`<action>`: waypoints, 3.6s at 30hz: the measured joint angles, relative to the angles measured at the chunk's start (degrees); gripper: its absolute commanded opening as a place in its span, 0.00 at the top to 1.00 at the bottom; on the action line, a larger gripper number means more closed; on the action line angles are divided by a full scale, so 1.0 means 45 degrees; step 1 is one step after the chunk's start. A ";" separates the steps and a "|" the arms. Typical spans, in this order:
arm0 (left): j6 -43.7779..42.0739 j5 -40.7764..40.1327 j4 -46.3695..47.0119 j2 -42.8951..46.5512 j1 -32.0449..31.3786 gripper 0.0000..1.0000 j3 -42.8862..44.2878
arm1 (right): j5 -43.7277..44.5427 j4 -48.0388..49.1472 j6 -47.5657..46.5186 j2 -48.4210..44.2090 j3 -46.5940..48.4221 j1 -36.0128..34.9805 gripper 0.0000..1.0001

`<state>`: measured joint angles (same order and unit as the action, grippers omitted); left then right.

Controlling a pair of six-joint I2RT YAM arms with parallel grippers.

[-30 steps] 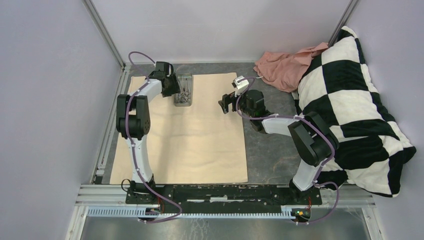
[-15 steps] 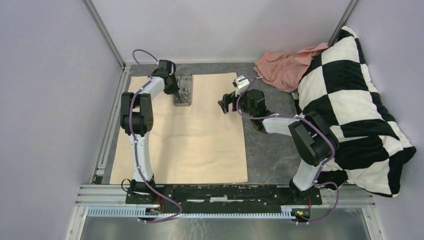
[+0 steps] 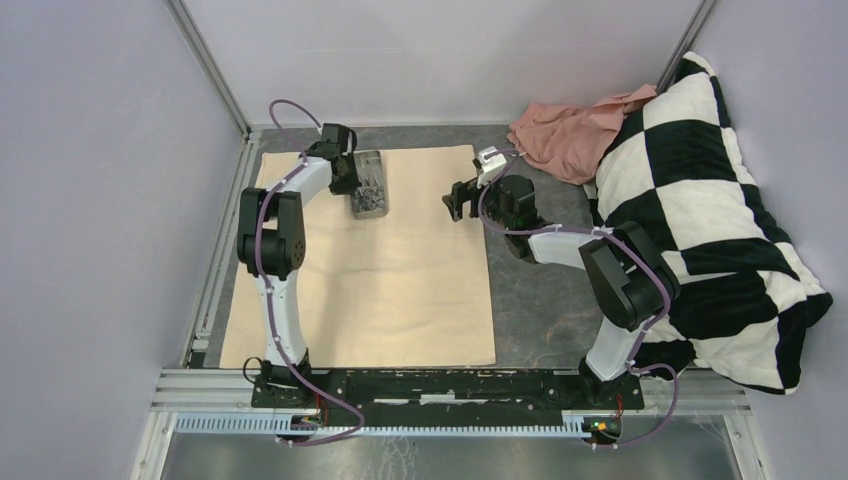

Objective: Open and lay out the surgical kit
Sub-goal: Pick up the container from the surgical kit, then place the container in the surgical kit, then pick up the medical item from the container.

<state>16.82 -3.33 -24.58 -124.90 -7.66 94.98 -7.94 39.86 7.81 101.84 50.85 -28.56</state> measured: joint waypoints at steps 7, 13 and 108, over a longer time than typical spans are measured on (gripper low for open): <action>0.0000 -0.0685 -0.0850 0.3211 -0.1311 0.98 -0.2171 | 0.0733 -0.0029 -0.0034 -0.0515 -0.0826 0.0325 0.03; 0.0005 -0.0903 -0.0894 0.7611 -0.2526 0.98 -0.5081 | 0.1379 -0.0053 -0.0209 -0.1758 -0.1846 0.0418 0.02; 0.8548 -0.3682 -0.2127 0.5921 -1.3459 0.51 -0.7499 | 0.1137 0.0282 0.0690 -0.2934 -0.3876 0.2254 0.02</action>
<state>55.29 -19.90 -34.15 -98.26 -68.23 61.23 -2.83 41.12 10.92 88.64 33.41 -18.41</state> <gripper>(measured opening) 0.482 0.979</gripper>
